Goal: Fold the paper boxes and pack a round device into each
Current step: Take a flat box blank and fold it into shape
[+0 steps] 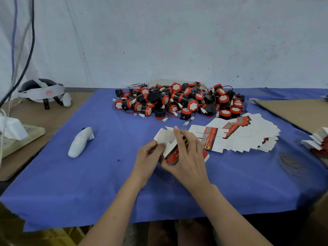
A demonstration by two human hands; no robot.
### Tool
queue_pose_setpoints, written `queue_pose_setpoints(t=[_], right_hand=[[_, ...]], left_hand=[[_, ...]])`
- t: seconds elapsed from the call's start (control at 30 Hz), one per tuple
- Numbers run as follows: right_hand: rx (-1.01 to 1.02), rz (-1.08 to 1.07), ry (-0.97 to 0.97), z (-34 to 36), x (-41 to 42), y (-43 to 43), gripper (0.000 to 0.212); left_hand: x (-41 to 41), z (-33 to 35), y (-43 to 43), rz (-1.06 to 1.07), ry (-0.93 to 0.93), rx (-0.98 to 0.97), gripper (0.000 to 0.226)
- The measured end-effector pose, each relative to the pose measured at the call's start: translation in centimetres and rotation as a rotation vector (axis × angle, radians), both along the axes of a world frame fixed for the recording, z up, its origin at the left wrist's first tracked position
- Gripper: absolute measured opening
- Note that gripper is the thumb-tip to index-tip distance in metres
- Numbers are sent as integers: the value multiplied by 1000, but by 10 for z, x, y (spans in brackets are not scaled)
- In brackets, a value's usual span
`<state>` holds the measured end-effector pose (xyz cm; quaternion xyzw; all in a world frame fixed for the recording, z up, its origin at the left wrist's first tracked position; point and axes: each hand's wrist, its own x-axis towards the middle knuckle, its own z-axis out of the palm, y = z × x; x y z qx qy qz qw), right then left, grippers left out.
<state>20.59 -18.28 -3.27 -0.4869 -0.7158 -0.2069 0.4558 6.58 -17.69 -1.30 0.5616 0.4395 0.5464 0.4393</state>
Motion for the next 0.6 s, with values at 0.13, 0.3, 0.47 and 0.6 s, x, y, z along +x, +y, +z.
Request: queue_pose_setpoints(t=[0.13, 0.3, 0.47, 0.6], right_hand=[[-6, -10, -4, -1, 1, -1, 71], [-32, 25, 7, -1, 1, -2, 59], [-5, 10, -20, -1, 1, -2, 54], [15, 3, -45, -1, 2, -2, 53]], left_hand=[[2, 3, -3, -14, 13, 23, 46], [1, 2, -4, -33, -34, 21, 20], [0, 1, -2, -48, -83, 53, 23], [-4, 0, -3, -54, -96, 45, 27]])
